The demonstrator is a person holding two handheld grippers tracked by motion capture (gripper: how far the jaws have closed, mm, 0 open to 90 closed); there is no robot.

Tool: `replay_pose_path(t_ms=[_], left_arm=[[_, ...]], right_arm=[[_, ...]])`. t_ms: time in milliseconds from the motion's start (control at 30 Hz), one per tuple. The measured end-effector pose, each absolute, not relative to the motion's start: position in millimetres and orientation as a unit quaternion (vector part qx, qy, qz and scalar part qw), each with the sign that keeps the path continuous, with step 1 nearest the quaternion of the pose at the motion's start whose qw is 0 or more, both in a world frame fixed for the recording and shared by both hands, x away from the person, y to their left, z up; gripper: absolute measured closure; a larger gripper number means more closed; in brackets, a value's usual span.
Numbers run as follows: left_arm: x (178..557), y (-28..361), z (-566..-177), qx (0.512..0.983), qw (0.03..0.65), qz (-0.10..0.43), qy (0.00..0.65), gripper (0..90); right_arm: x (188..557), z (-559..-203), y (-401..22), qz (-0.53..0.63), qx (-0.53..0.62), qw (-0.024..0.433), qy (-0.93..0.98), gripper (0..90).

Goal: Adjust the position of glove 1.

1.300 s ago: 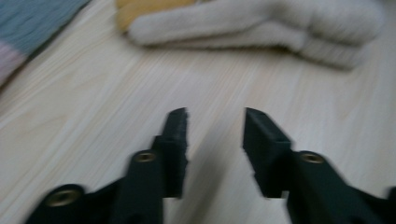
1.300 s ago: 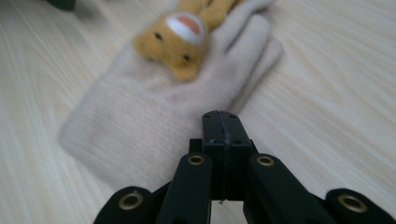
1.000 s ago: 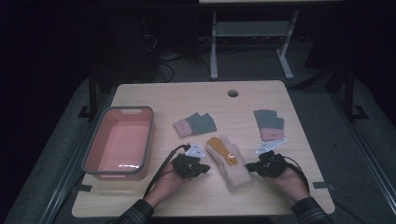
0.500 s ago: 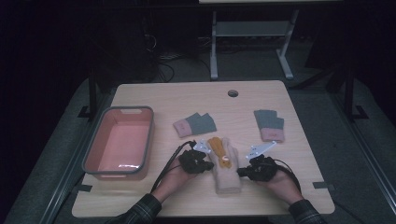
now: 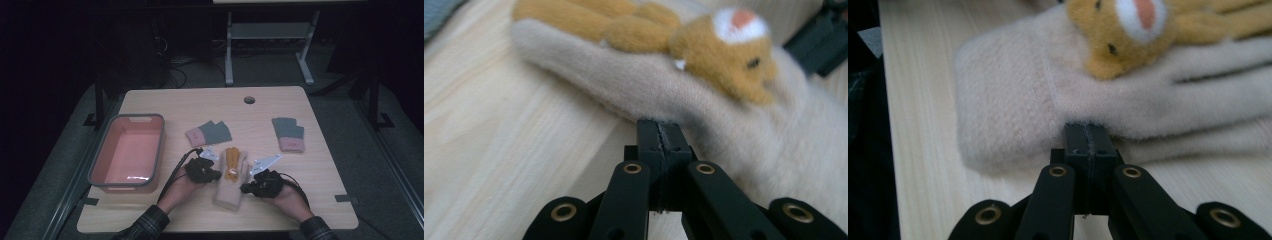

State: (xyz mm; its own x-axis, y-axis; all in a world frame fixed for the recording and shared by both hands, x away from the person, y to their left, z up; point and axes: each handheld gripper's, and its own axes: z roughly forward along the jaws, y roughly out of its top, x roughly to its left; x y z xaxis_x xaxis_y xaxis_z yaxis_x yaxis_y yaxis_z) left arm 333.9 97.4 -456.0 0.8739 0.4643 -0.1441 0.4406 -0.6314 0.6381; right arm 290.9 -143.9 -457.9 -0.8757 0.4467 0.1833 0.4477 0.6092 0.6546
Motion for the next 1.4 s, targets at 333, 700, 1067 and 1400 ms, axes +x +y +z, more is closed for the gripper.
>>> replay_pose_path(t_ms=[333, 700, 1067, 1400], left_arm=[[339.7, 104.6, -456.2, 0.900, 0.350, 0.019, 0.260, 89.4], [343.1, 113.9, -449.9, 0.894, 0.357, 0.030, 0.268, 83.5], [329.4, 131.5, -427.4, 0.877, 0.391, 0.024, 0.277, 43.4], [318.3, 113.0, -432.1, 0.890, 0.388, 0.011, 0.238, 15.5]], right_arm=[[285.8, -460.2, -113.8, -0.370, -0.223, 0.011, -0.902, 90.0], [282.9, -457.4, -113.1, -0.375, -0.215, 0.007, -0.902, 83.9], [286.8, -452.4, -164.4, -0.374, -0.292, -0.058, -0.878, 41.4], [309.4, -467.6, -215.9, -0.363, -0.378, -0.127, -0.842, 13.9]])
